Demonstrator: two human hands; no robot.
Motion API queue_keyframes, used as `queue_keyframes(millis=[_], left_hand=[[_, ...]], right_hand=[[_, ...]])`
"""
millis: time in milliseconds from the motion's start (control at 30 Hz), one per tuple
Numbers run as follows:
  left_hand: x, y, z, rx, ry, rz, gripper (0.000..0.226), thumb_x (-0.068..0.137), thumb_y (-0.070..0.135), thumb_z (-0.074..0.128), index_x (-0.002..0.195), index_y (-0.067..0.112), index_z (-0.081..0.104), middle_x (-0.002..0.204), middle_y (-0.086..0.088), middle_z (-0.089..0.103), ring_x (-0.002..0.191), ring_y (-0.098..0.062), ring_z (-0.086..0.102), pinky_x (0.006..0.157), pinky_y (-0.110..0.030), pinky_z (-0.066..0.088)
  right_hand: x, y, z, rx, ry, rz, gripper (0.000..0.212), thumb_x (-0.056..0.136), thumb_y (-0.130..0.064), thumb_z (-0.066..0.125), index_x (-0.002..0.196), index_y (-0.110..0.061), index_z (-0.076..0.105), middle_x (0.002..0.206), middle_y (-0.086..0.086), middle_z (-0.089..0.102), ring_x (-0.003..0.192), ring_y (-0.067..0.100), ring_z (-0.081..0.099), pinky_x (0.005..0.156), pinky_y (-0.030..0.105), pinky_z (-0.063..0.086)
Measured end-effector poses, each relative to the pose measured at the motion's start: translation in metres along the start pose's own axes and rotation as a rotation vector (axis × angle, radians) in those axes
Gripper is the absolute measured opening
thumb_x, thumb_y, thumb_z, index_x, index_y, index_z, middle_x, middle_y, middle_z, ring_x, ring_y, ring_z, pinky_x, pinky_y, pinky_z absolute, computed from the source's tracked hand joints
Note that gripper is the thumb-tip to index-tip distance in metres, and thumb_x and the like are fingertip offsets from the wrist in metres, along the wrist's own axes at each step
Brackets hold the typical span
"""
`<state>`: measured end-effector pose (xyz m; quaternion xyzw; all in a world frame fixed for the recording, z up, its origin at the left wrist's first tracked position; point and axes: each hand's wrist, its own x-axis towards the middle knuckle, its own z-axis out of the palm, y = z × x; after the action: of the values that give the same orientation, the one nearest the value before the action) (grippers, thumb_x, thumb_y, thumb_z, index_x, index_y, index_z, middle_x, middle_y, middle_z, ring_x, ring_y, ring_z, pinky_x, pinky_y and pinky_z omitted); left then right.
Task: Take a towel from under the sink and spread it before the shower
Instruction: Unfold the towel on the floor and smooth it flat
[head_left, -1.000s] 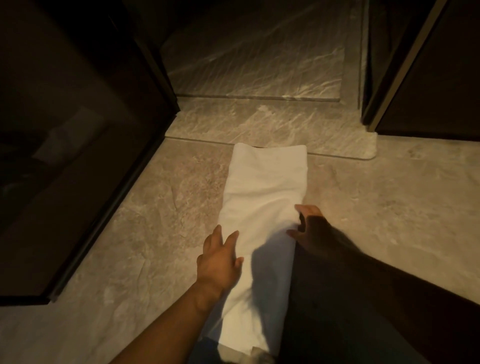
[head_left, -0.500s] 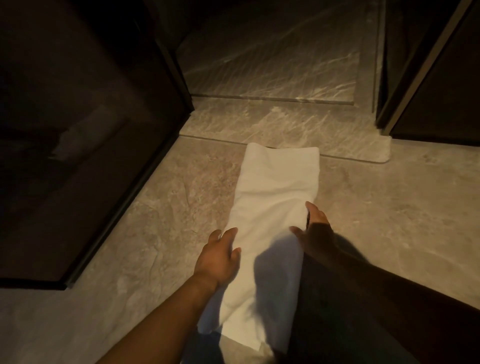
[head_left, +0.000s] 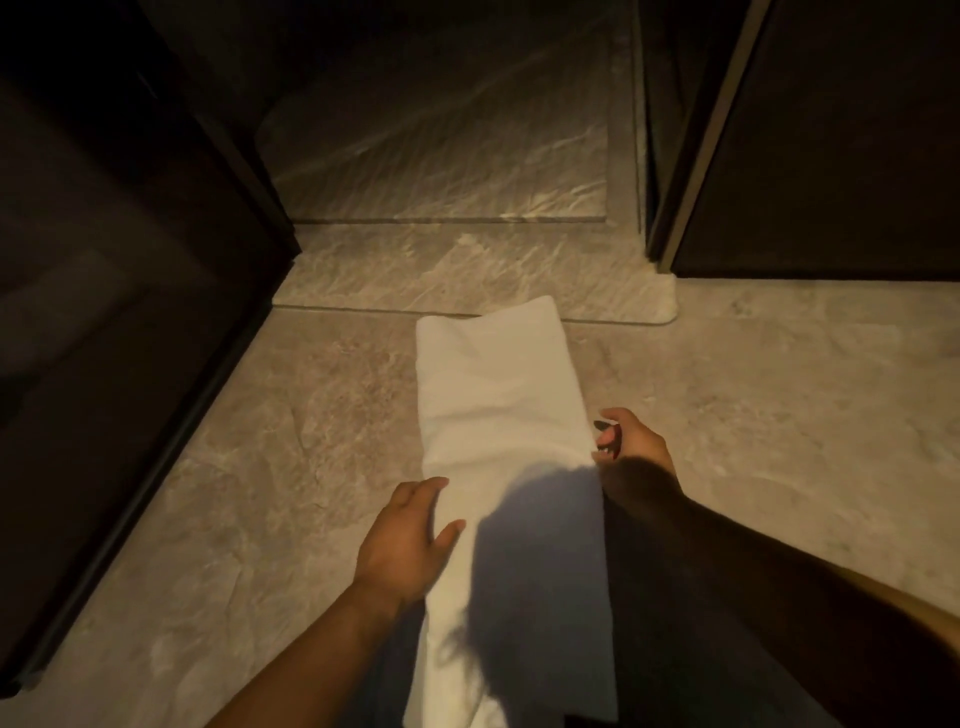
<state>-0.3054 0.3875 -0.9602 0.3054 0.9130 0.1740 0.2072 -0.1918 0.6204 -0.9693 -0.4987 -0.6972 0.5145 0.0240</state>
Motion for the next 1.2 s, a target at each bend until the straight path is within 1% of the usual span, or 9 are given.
queue_keyframes(millis=[167,367,433,600,667,767,933,1133,1200], left_hand=[[0.011,0.009,0.008,-0.051,0.027,-0.066,0.055,0.090,0.037,0.054,0.138,0.016,0.039,0.142,-0.011,0.040,0.125,-0.026,0.047,0.103,-0.027,0.034],[0.020,0.001,0.007,-0.074,0.015,-0.116,0.062,0.089,0.041,0.054,0.141,0.014,0.033,0.145,-0.009,0.033,0.127,-0.026,0.045,0.103,-0.029,0.035],[0.028,0.000,0.006,-0.070,0.012,-0.113,0.062,0.090,0.042,0.054,0.141,0.014,0.033,0.146,-0.009,0.033,0.126,-0.026,0.045,0.104,-0.030,0.036],[0.054,0.002,0.005,-0.050,0.015,-0.101,0.062,0.091,0.042,0.051,0.143,0.015,0.030,0.146,-0.009,0.032,0.127,-0.028,0.043,0.104,-0.030,0.034],[0.067,0.001,0.006,-0.071,0.019,-0.130,0.062,0.091,0.042,0.051,0.143,0.016,0.031,0.146,-0.010,0.033,0.129,-0.028,0.042,0.105,-0.031,0.034],[0.082,-0.001,0.011,-0.193,0.023,-0.225,0.064,0.090,0.041,0.053,0.144,0.016,0.029,0.146,-0.013,0.037,0.132,-0.027,0.039,0.107,-0.031,0.032],[0.087,-0.006,0.018,-0.259,0.045,-0.252,0.067,0.086,0.028,0.063,0.144,0.019,0.031,0.138,-0.014,0.046,0.127,-0.029,0.045,0.104,-0.029,0.035],[0.077,-0.006,-0.004,-0.295,0.193,-0.167,0.058,0.083,0.012,0.064,0.137,0.017,0.043,0.134,-0.009,0.050,0.122,-0.023,0.049,0.102,-0.023,0.033],[0.071,-0.011,-0.021,-0.238,0.237,-0.159,0.054,0.084,0.011,0.063,0.136,0.016,0.044,0.133,-0.010,0.051,0.121,-0.023,0.049,0.098,-0.020,0.030]], right_hand=[[-0.007,0.018,0.001,-0.124,-0.039,0.053,0.058,0.080,-0.022,0.073,0.131,-0.020,0.045,0.131,0.007,0.053,0.111,0.027,0.055,0.093,0.037,0.048],[-0.008,0.016,0.013,-0.198,-0.026,-0.065,0.053,0.072,-0.048,0.073,0.115,-0.024,0.052,0.107,0.002,0.058,0.086,0.017,0.058,0.070,0.028,0.049],[-0.004,0.011,0.017,-0.176,-0.042,-0.062,0.051,0.072,-0.047,0.073,0.112,-0.024,0.053,0.104,0.002,0.059,0.087,0.019,0.059,0.072,0.031,0.051],[0.014,0.001,0.021,-0.261,-0.061,-0.169,0.065,0.083,-0.038,0.067,0.136,-0.012,0.040,0.132,0.015,0.047,0.114,0.031,0.052,0.089,0.031,0.044],[0.023,-0.001,0.023,-0.235,-0.047,-0.160,0.063,0.083,-0.038,0.067,0.135,-0.012,0.042,0.129,0.013,0.049,0.108,0.027,0.054,0.082,0.022,0.043],[0.037,0.000,0.026,-0.135,-0.032,-0.156,0.041,0.086,-0.028,0.066,0.120,-0.012,0.051,0.102,0.004,0.056,0.078,0.007,0.052,0.058,0.004,0.040],[0.042,0.000,0.037,-0.201,0.021,-0.213,0.066,0.085,-0.027,0.066,0.141,-0.009,0.036,0.134,0.017,0.051,0.120,0.030,0.049,0.096,0.031,0.038],[0.036,-0.002,0.049,-0.171,0.024,-0.260,0.060,0.087,-0.015,0.062,0.140,-0.010,0.035,0.139,0.013,0.044,0.126,0.026,0.044,0.098,0.026,0.032],[0.026,-0.017,0.065,-0.332,-0.007,-0.198,0.053,0.090,-0.019,0.059,0.137,-0.006,0.039,0.132,0.013,0.051,0.120,0.024,0.049,0.096,0.024,0.033]])
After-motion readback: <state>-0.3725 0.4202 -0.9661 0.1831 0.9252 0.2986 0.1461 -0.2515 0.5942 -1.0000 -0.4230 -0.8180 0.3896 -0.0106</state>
